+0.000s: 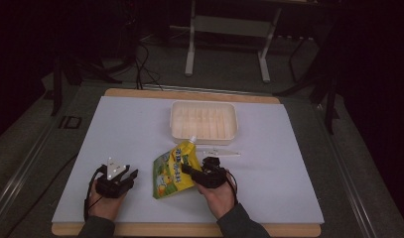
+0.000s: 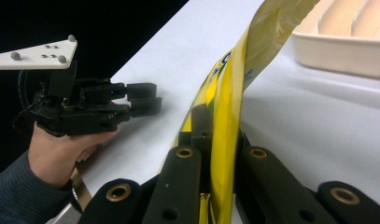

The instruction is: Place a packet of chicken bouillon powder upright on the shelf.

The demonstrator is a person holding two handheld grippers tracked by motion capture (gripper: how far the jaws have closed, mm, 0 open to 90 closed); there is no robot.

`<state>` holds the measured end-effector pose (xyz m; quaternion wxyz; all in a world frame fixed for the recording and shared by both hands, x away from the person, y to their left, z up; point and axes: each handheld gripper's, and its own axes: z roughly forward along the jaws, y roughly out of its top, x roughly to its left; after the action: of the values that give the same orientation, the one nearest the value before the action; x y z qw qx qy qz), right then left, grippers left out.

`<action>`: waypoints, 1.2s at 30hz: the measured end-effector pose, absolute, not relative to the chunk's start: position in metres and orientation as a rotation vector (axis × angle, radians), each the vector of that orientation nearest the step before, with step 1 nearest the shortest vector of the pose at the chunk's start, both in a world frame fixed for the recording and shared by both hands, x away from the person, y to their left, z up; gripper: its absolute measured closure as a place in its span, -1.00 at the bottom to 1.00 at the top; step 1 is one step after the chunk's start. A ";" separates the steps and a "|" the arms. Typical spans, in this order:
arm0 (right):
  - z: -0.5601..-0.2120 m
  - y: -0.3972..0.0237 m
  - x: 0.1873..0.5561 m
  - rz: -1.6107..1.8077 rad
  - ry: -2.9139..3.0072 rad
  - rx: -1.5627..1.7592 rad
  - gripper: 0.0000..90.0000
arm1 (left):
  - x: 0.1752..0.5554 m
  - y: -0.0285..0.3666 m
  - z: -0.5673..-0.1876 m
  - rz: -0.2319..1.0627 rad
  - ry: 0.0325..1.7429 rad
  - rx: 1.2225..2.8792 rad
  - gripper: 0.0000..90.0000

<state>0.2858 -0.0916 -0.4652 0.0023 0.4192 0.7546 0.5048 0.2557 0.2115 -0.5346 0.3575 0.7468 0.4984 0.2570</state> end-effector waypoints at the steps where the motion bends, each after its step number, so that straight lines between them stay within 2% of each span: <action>1: -0.464 -0.091 0.286 1.580 2.365 1.305 0.99 | 0.256 0.212 -0.535 0.664 1.288 1.925 0.37; 36: -0.443 -0.081 0.289 1.460 2.271 1.176 0.99 | 0.258 0.215 -0.537 0.692 1.325 1.915 0.29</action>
<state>0.2891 -0.0808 -0.4432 0.0981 0.3974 0.7676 0.4932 0.2578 0.2150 -0.5365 0.3487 0.7388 0.5111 0.2671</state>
